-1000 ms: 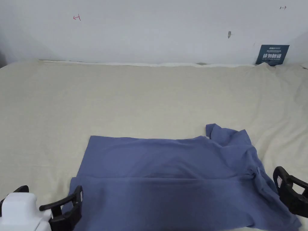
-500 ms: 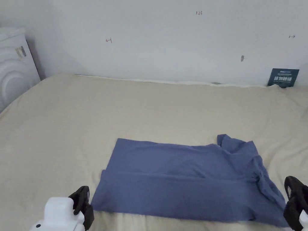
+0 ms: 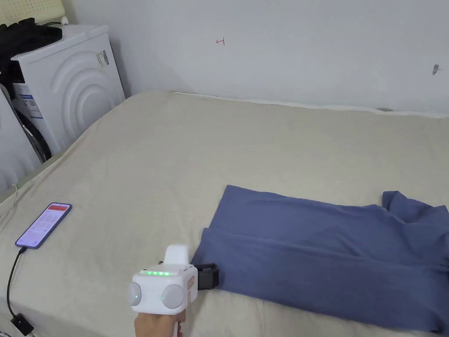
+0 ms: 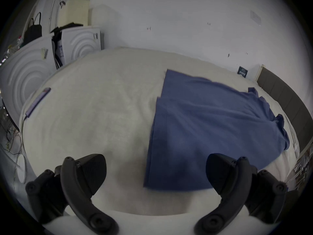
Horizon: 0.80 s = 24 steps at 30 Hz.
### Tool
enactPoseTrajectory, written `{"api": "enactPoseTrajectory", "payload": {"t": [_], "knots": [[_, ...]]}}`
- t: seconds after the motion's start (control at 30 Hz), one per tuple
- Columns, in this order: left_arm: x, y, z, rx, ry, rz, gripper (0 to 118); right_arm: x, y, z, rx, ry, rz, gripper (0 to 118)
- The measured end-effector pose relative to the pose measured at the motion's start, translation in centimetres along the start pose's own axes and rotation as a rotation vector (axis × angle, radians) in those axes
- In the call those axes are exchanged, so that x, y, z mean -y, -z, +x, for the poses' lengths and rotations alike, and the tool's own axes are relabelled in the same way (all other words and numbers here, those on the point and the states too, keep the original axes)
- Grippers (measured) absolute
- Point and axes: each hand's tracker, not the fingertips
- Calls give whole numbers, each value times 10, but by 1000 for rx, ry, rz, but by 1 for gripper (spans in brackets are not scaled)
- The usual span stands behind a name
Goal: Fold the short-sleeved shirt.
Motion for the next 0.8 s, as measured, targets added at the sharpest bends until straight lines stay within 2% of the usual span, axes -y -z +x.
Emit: {"api": "enactPoseTrajectory", "payload": {"t": [0.03, 0.07, 0.13, 0.2, 0.23, 0.27, 0.3, 0.33, 0.37, 0.4, 0.43, 0.57, 0.63, 0.67, 0.73, 0.77, 0.8], "knots": [[5, 5, 2, 5, -3, -31, 106, 4, 4, 5, 9, 4, -17, 0], [8, 6, 8, -85, 27, -22, 106, 7, 8, 9, 21, 4, -35, 0], [3, -5, 14, -97, 99, 96, 102, 14, 16, 16, 44, -11, -66, 0], [7, -15, 16, -77, 98, 106, 73, 24, 24, 23, 43, 8, -105, 0], [7, -20, 17, -80, 119, 117, 48, 31, 28, 28, 16, 31, -110, 0], [6, -24, 17, -79, 141, 115, 16, 40, 33, 34, -16, 58, -116, 2], [6, -24, 16, 23, 117, 115, 11, 47, 38, 39, -7, 62, -124, 12], [7, -27, 18, -4, 117, 103, 11, 56, 43, 43, 19, 63, -142, 37], [7, -31, 22, -48, 138, 111, 11, 65, 52, 48, 65, 50, -191, 86], [7, -34, 24, -52, 148, 116, 11, 74, 64, 53, 71, 49, -256, 114], [7, -36, 25, -46, 141, 119, 11, 84, 76, 60, 77, 61, -314, 118], [1, -48, 26, -33, 94, 121, 11, 113, 116, 75, 62, 133, -476, 118], [1, -50, 26, -32, 107, 122, 11, 135, 127, 91, 28, 169, -519, 110], [0, -51, 27, -28, 126, 128, 11, 139, 131, 92, 2, 174, -525, 87], [1, -46, 23, -40, 151, 126, 11, 144, 132, 91, -47, 187, -525, 22], [1, -46, 23, -39, 153, 123, 11, 143, 130, 88, -66, 204, -496, 15], [1, -45, 23, -38, 153, 118, 10, 141, 128, 83, -58, 197, -483, 14]]}}
